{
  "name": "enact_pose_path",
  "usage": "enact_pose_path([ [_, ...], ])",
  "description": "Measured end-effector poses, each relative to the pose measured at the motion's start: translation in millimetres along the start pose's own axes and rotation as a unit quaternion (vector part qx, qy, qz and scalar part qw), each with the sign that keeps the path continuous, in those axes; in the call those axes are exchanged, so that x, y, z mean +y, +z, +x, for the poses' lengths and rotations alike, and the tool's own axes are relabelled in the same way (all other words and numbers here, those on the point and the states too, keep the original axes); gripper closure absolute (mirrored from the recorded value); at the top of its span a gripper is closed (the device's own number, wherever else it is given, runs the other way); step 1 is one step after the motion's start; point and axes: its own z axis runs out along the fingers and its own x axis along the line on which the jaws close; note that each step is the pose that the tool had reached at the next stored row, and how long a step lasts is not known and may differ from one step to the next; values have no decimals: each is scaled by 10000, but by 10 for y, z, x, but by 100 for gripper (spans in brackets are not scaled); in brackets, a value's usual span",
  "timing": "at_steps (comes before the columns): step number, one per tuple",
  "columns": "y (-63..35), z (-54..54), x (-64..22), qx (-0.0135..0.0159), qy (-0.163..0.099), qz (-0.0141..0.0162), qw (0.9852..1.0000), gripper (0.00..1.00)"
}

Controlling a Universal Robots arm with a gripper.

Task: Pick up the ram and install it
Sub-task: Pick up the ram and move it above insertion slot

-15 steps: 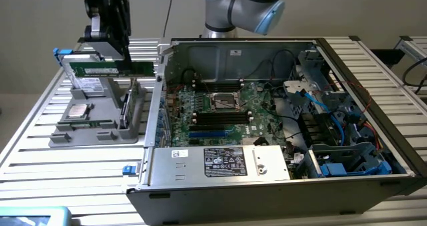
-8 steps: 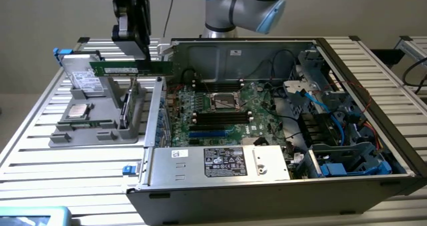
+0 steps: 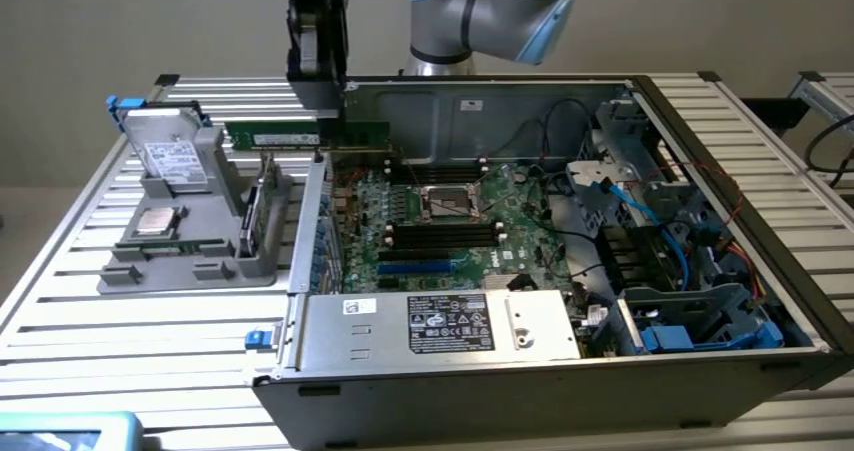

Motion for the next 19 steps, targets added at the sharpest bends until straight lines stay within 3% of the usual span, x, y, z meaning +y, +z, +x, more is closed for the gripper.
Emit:
enact_pose_path([
  [19,26,-40,-862,0,-4,-4,10000,86],
])
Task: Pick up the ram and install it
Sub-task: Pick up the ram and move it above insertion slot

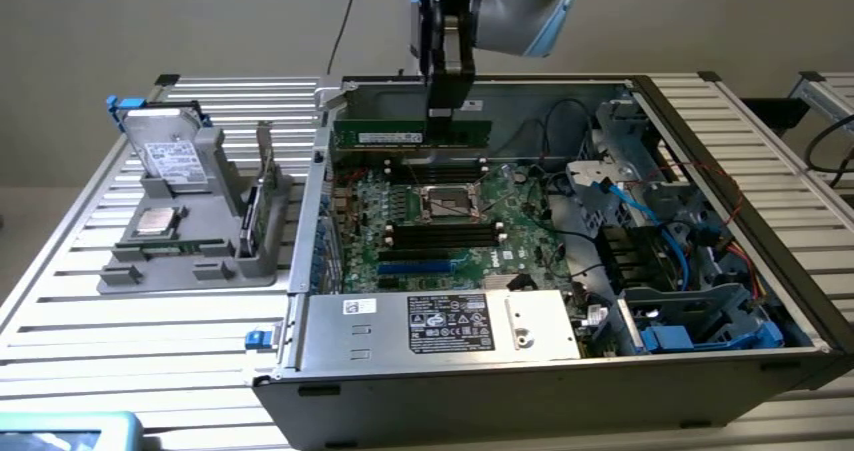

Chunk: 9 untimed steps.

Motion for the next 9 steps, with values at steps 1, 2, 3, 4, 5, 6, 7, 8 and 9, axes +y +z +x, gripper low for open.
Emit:
enact_pose_path([
  [1,3,-7,-47,0,-1,0,10000,86],
  [2,6,-19,-91,0,-1,0,10000,86],
  [3,10,-34,-134,0,0,0,10000,86],
  [4,12,-55,-169,0,0,0,10000,86],
  [5,14,-80,-196,0,0,0,10000,86],
  [6,16,-112,-209,0,-1,-1,10000,86],
  [7,18,-148,-216,0,1,1,10000,86],
  [8,21,-185,-221,0,0,5,10000,86],
  [9,23,-218,-225,0,0,9,10000,86],
])
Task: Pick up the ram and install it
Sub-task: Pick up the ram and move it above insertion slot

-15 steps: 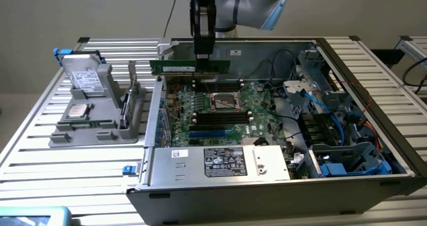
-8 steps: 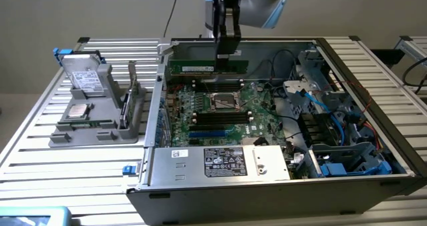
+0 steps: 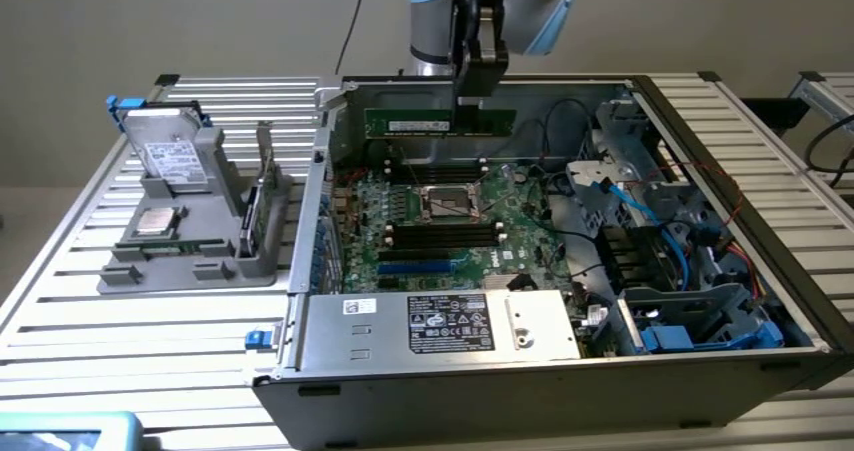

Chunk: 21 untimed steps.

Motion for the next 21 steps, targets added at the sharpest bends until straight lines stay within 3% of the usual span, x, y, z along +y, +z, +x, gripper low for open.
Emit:
enact_pose_path([
  [5,19,-117,-27,-21,0,25,10000,86],
  [9,37,-177,-61,-62,1,38,10000,86],
  [14,64,-297,-107,-76,0,41,10000,86],
  [17,77,-320,-125,-120,0,42,9999,86],
  [21,112,-330,-146,-144,0,42,9999,86],
])
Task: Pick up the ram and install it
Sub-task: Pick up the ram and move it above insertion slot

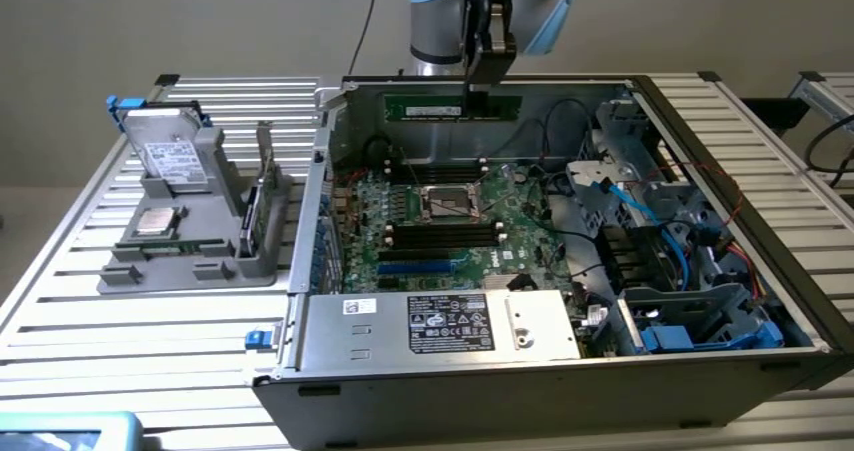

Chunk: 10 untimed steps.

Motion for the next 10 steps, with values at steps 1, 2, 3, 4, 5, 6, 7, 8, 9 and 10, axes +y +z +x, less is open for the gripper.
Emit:
enact_pose_path([
  [1,14,-3,0,-5,1,0,10000,86],
  [2,28,-7,-1,-7,0,0,10000,86],
  [3,41,-15,-1,-9,0,0,10000,86],
  [4,50,-26,-1,-9,0,0,10000,86],
  [5,55,-41,-1,-9,0,0,10000,86],
  [6,60,-61,-2,-8,0,0,10000,86],
  [7,65,-89,-1,-8,0,0,10000,86],
  [8,69,-115,-1,-8,0,-1,10000,86],
  [9,74,-133,-1,-8,0,0,10000,86],
  [10,79,-142,-1,-8,0,0,10000,86],
])
